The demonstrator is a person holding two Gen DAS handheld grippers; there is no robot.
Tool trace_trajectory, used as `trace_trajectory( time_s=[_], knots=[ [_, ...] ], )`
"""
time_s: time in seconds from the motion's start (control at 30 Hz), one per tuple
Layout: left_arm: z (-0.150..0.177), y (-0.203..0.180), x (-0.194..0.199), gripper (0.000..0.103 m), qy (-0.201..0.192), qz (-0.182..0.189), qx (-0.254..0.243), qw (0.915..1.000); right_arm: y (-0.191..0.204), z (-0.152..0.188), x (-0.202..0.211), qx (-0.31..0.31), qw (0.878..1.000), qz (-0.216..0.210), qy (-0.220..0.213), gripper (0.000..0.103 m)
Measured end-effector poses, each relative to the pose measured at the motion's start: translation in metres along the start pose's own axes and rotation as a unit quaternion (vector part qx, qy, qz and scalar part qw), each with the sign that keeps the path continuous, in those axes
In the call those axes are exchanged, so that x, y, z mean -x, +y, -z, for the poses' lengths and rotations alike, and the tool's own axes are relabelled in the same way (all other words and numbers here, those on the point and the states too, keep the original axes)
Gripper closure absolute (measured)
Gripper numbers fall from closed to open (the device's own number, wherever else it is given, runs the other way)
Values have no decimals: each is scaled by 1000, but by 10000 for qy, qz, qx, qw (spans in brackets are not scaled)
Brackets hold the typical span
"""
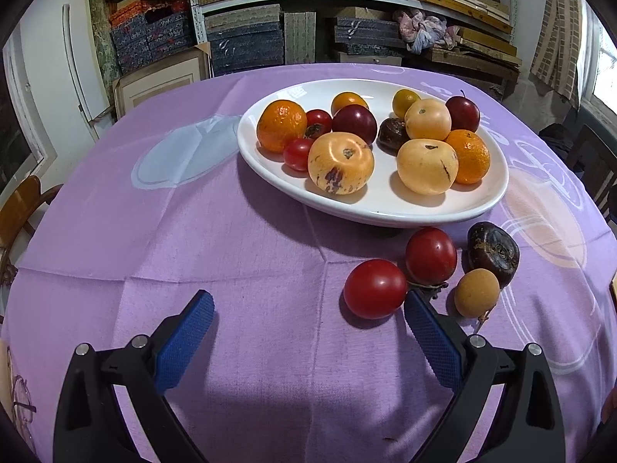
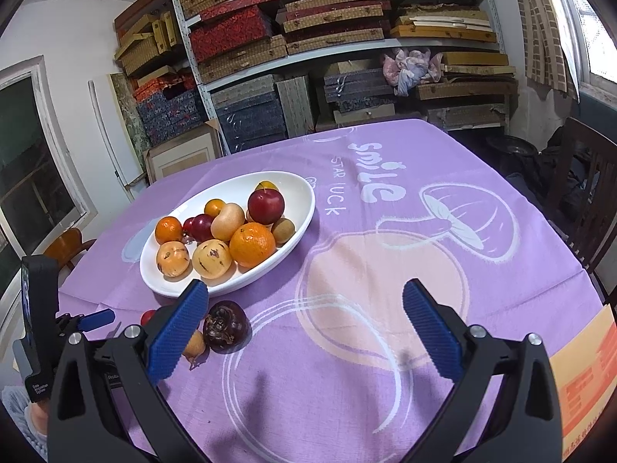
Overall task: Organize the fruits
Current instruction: 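Withdraw both tools from the plate toward the remaining fruits, then grasp a red tomato with the left tool while the right tool grasps the small brown fruit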
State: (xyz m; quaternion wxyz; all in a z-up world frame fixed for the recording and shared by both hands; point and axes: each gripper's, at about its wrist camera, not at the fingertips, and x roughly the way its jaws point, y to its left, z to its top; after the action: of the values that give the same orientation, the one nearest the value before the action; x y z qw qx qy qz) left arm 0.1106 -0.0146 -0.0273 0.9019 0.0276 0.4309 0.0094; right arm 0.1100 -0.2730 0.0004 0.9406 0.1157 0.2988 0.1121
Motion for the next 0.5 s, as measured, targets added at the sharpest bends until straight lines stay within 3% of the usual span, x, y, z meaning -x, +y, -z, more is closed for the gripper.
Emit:
trace_trajectory(
  time_s=[0.5],
  knots=[
    [3, 26, 3, 4, -50, 221, 553, 9982, 1, 3, -4, 41, 9999, 22, 100, 4]
  ],
)
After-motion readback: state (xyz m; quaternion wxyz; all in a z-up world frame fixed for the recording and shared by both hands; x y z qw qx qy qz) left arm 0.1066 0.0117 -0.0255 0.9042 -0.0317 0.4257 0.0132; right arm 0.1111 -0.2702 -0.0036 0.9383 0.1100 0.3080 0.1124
